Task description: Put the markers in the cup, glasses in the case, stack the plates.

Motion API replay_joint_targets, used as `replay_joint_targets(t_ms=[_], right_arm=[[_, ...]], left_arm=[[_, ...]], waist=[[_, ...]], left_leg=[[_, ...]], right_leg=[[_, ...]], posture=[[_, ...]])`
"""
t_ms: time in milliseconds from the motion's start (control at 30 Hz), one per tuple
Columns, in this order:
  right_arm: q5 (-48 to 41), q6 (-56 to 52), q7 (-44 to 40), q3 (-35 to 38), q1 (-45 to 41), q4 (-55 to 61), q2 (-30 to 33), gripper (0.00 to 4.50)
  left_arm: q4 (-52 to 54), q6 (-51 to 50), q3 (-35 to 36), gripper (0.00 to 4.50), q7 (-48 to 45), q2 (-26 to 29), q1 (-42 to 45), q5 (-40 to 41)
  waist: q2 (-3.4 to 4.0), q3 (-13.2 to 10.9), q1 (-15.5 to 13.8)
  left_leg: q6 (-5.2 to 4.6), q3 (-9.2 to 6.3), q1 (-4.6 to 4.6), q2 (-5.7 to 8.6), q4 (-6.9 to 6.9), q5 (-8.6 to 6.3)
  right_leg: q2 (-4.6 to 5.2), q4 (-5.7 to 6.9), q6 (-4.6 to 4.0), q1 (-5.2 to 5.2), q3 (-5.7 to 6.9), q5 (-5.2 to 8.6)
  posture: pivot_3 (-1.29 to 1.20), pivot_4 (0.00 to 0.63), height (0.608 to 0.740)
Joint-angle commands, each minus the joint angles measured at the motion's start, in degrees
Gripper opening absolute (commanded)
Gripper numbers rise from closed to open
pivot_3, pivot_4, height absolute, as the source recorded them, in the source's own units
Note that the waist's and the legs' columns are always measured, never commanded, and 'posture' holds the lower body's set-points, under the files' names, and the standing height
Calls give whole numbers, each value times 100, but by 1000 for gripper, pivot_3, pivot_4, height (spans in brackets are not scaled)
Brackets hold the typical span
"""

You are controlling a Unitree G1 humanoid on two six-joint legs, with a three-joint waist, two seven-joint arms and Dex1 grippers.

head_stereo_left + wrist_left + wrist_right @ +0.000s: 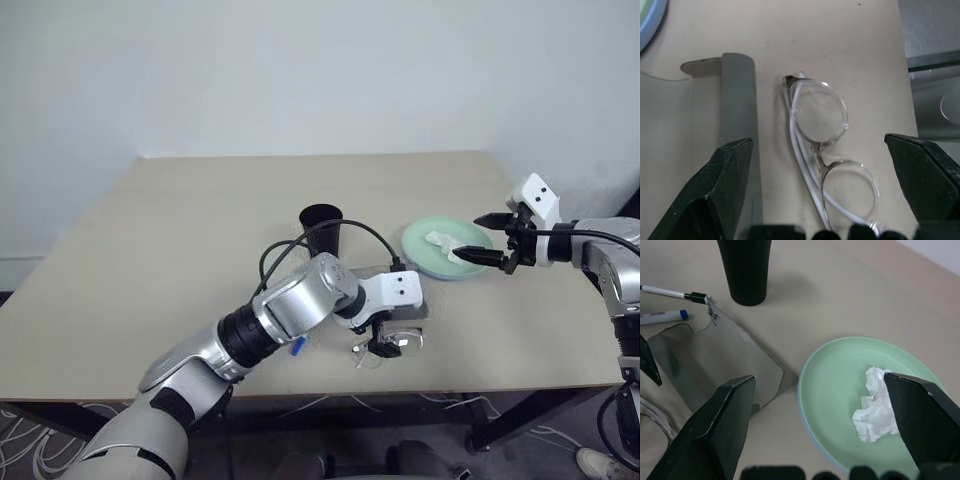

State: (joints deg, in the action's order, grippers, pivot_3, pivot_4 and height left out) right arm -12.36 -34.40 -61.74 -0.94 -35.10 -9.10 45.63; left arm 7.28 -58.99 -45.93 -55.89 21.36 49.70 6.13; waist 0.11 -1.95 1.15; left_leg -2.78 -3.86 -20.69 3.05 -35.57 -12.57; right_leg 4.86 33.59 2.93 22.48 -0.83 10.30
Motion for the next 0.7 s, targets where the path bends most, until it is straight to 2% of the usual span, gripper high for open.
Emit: replay_joint_targets(t_ms=[33,500,600,700], right_arm=[[-122,-28,110,190,-32,284,70,4434],[-155,-16,369,226,32,290,78,4434],[-150,0,404,220,45,277,79,4500],[-142,16,433,215,44,257,85,4500]], left_arm=[[-114,23,-66,4500,57,-89,201,-137],[-945,372,-289,4500,133,-439,203,-489],[-1002,413,-311,3866,127,-455,173,-519],[-1030,412,-322,2823,114,-473,167,-546]], waist=[[0,0,-1],[0,0,-9],[0,0,-8],[0,0,-1]], left_leg=[[0,0,0,0,0,0],[0,-2,-1,-1,-7,-1],[0,-1,-1,-2,-10,-1],[0,0,-2,-2,-11,-1]], right_leg=[[0,0,0,0,0,0],[0,0,0,-3,1,0],[0,0,1,-5,0,0],[0,1,1,-1,0,0]], posture=[[0,0,732],[0,0,732],[0,0,732],[0,0,732]])
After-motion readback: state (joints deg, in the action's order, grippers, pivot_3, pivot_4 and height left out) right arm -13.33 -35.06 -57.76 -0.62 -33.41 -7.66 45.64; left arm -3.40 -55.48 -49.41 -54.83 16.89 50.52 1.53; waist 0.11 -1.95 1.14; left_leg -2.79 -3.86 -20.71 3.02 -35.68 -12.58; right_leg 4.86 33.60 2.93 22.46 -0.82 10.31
